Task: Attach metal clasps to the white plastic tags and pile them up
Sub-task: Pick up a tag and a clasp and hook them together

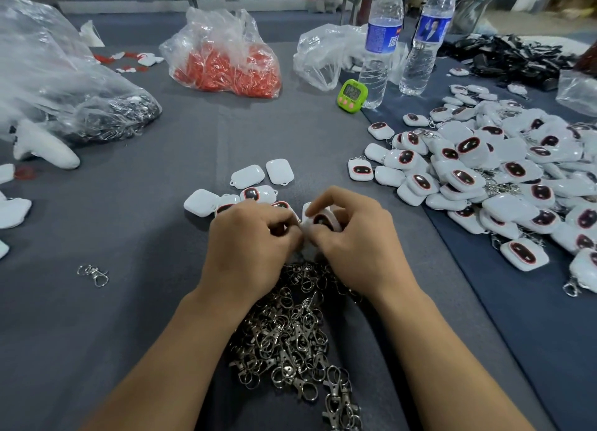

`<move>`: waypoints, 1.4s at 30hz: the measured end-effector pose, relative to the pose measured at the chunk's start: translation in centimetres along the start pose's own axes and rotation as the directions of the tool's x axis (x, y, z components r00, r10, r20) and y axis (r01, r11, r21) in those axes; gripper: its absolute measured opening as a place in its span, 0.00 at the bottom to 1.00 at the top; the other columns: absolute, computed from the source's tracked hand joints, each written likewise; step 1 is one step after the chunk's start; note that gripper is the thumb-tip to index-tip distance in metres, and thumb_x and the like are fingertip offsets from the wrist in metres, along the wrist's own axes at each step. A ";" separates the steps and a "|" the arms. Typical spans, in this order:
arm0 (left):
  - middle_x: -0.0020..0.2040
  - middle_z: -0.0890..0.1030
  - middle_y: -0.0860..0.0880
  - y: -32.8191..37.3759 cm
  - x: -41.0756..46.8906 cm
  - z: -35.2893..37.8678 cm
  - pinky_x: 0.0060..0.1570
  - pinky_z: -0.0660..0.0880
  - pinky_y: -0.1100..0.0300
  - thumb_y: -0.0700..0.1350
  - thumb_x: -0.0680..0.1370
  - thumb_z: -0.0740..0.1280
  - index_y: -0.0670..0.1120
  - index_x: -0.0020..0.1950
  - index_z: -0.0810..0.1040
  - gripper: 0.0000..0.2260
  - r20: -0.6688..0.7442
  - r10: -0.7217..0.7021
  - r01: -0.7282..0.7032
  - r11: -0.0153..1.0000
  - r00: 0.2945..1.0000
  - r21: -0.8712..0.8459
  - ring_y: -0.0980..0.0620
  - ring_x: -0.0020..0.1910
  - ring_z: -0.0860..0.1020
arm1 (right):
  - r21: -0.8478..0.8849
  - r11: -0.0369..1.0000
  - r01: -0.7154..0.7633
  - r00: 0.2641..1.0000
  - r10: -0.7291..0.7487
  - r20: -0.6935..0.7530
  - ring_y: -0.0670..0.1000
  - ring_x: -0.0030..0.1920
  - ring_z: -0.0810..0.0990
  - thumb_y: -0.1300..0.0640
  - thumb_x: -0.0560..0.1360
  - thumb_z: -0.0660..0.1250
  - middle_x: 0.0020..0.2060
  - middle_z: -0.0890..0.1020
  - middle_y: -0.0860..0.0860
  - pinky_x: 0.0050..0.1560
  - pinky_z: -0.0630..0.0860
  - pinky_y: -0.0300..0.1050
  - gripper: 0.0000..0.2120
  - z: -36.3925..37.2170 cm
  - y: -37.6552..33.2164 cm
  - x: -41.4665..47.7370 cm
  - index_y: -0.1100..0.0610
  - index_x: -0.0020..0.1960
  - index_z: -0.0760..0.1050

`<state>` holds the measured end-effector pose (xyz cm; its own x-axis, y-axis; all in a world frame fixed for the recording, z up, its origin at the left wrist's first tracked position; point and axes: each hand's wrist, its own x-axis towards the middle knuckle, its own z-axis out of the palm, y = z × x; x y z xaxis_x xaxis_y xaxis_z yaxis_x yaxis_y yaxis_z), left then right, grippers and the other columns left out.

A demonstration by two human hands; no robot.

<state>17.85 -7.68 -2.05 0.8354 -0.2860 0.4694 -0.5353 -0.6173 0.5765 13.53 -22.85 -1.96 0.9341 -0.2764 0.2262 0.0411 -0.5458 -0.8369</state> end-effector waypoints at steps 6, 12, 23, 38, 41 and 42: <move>0.32 0.79 0.56 0.0 0.1 0.0 0.32 0.69 0.65 0.47 0.68 0.72 0.55 0.38 0.83 0.03 0.081 -0.008 0.024 0.979 0.997 -0.202 0.56 0.32 0.76 | 0.209 0.969 -0.134 0.985 0.152 -0.077 0.50 0.29 0.72 0.56 0.65 0.68 0.27 0.78 0.47 0.35 0.70 0.47 0.13 -0.4 0.5 1.1 0.43 0.45 0.84; 0.31 0.79 0.56 -0.6 0.0 -0.1 0.36 0.70 0.60 0.47 0.70 0.70 0.59 0.36 0.81 0.06 0.156 0.036 -0.003 0.978 0.987 -0.208 0.54 0.35 0.76 | 0.114 0.989 -0.091 0.995 0.094 -0.020 0.48 0.28 0.72 0.54 0.68 0.69 0.27 0.77 0.47 0.32 0.71 0.43 0.10 -0.4 0.5 0.9 0.41 0.45 0.83; 0.35 0.81 0.55 -0.6 -0.2 0.2 0.42 0.73 0.55 0.51 0.68 0.71 0.57 0.42 0.86 0.06 0.212 0.025 0.001 0.992 0.977 -0.122 0.55 0.40 0.77 | -0.086 0.996 -0.040 0.999 0.041 0.021 0.44 0.25 0.69 0.61 0.71 0.71 0.22 0.73 0.39 0.27 0.65 0.32 0.12 -1.4 0.1 0.7 0.43 0.39 0.82; 0.31 0.79 0.53 -0.3 -0.5 0.5 0.35 0.70 0.62 0.52 0.68 0.70 0.60 0.44 0.84 0.08 0.213 -0.014 0.045 0.989 0.977 -0.142 0.52 0.35 0.77 | 0.085 0.977 -0.196 0.978 0.189 0.085 0.48 0.26 0.69 0.54 0.60 0.67 0.23 0.73 0.44 0.33 0.67 0.42 0.12 -1.0 1.0 1.3 0.43 0.40 0.85; 0.32 0.80 0.52 -0.2 -0.6 0.6 0.35 0.71 0.59 0.53 0.68 0.70 0.60 0.46 0.85 0.09 0.210 -0.013 0.045 0.988 0.978 -0.149 0.52 0.35 0.78 | 0.043 0.985 -0.167 0.983 0.163 0.086 0.47 0.24 0.68 0.53 0.61 0.67 0.22 0.72 0.44 0.30 0.67 0.40 0.12 -1.0 0.9 1.3 0.41 0.40 0.84; 0.32 0.80 0.52 -0.2 -0.6 0.6 0.35 0.72 0.58 0.54 0.68 0.70 0.59 0.46 0.85 0.09 0.198 -0.008 0.037 0.989 0.980 -0.147 0.53 0.35 0.78 | 0.025 0.988 -0.152 0.986 0.150 0.073 0.47 0.23 0.68 0.53 0.61 0.66 0.22 0.72 0.45 0.29 0.68 0.40 0.12 -0.9 0.9 1.2 0.40 0.40 0.84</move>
<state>17.52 -7.81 -2.83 0.8477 -0.4205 0.3233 -0.5162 -0.5135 0.6854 14.37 -24.42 -1.95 0.9529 -0.2971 0.0611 -0.0929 -0.4777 -0.8736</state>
